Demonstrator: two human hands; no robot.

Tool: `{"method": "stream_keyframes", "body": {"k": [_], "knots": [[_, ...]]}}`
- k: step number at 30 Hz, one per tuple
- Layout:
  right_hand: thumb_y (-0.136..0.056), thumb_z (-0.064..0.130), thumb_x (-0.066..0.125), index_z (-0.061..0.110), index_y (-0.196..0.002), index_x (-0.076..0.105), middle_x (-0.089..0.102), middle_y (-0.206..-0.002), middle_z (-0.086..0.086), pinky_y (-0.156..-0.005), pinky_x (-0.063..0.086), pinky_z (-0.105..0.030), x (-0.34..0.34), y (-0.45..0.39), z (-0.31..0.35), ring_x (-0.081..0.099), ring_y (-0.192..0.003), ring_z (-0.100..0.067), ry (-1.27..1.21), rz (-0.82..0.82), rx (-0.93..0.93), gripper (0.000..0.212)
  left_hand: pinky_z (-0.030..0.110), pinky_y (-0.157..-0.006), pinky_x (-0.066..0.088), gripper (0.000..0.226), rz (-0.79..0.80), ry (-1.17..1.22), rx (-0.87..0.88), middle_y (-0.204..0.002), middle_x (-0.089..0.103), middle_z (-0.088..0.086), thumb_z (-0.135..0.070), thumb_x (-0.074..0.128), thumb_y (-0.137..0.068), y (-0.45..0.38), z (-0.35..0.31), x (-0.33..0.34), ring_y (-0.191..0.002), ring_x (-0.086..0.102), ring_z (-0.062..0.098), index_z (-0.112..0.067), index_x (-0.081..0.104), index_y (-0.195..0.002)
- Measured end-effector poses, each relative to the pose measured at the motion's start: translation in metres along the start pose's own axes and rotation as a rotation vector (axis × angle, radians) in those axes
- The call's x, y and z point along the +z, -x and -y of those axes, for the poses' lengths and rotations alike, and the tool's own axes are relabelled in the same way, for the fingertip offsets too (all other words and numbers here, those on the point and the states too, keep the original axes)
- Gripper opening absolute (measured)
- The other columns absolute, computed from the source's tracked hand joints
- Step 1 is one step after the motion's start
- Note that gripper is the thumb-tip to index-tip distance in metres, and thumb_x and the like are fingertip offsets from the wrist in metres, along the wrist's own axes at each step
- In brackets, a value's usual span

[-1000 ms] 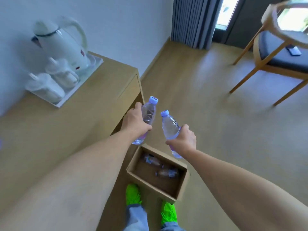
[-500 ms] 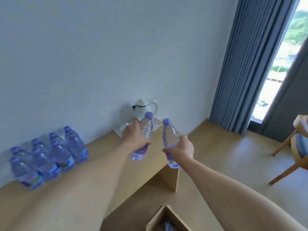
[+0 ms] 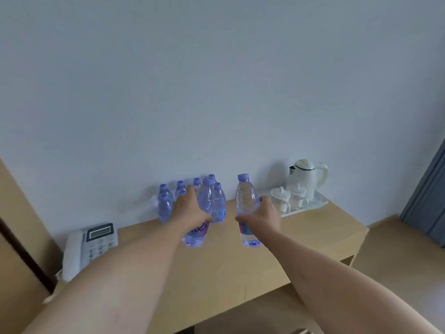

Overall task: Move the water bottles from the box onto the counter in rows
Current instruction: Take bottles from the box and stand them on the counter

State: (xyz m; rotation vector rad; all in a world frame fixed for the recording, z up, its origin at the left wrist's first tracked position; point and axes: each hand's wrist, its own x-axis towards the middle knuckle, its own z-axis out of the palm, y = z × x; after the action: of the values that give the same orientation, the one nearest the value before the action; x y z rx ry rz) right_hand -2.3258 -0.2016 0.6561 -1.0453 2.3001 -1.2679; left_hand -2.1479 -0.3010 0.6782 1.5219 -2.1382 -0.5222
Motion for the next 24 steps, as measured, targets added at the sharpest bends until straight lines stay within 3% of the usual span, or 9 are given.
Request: {"method": "stream_keyframes", "body": {"k": [4, 8, 14, 19, 24], "knots": [[-0.037, 0.03, 0.066, 0.022, -0.071, 0.056, 0.061, -0.051, 0.007, -0.046, 0.044, -0.025, 0.048, 0.009, 0.022, 0.057, -0.055, -0.005, 0.039, 0.043, 0.009, 0.036, 0.029, -0.067, 0.043, 0.1, 0.002, -0.004, -0.068, -0.104, 0.058, 0.001, -0.044, 0.088, -0.044, -0.003, 0.053, -0.025, -0.091, 0.058, 0.024, -0.017, 0.033, -0.123], [-0.039, 0.026, 0.074, 0.019, -0.09, 0.048, 0.059, -0.077, 0.006, -0.049, 0.04, -0.025, 0.089, 0.012, 0.038, 0.056, -0.069, -0.009, 0.054, 0.153, 0.009, 0.058, 0.031, -0.064, 0.042, 0.094, -0.015, 0.028, -0.131, -0.094, 0.056, 0.0, -0.051, 0.088, -0.039, -0.002, 0.096, -0.036, -0.085, 0.057, 0.025, -0.018, 0.035, -0.108], [-0.034, 0.027, 0.078, 0.02, -0.092, 0.042, 0.055, -0.076, 0.01, -0.048, 0.038, -0.025, 0.14, 0.001, 0.044, 0.054, -0.067, -0.009, 0.186, 0.286, -0.048, 0.069, 0.03, -0.061, 0.049, 0.077, -0.056, 0.008, -0.242, -0.083, 0.058, -0.011, -0.044, 0.086, -0.044, -0.012, 0.143, -0.023, -0.077, 0.06, 0.021, -0.028, 0.034, -0.098], [-0.036, 0.032, 0.081, 0.022, -0.094, 0.042, 0.056, -0.077, 0.011, -0.051, 0.041, -0.025, 0.174, -0.015, 0.032, 0.055, -0.069, -0.013, 0.233, 0.347, -0.091, 0.07, 0.023, -0.052, 0.038, 0.075, -0.047, 0.105, -0.284, -0.072, 0.051, -0.022, -0.037, 0.086, -0.04, -0.026, 0.156, -0.001, -0.07, 0.056, 0.013, -0.033, 0.032, -0.092], [-0.039, 0.03, 0.082, 0.024, -0.091, 0.043, 0.056, -0.074, 0.008, -0.048, 0.039, -0.025, 0.206, -0.039, 0.017, 0.053, -0.065, -0.012, 0.252, 0.436, -0.095, 0.065, 0.032, -0.068, 0.056, 0.071, -0.011, 0.17, -0.326, -0.087, 0.064, -0.013, -0.03, 0.084, -0.046, -0.048, 0.164, 0.032, -0.079, 0.066, 0.013, -0.032, 0.041, -0.103]]}}
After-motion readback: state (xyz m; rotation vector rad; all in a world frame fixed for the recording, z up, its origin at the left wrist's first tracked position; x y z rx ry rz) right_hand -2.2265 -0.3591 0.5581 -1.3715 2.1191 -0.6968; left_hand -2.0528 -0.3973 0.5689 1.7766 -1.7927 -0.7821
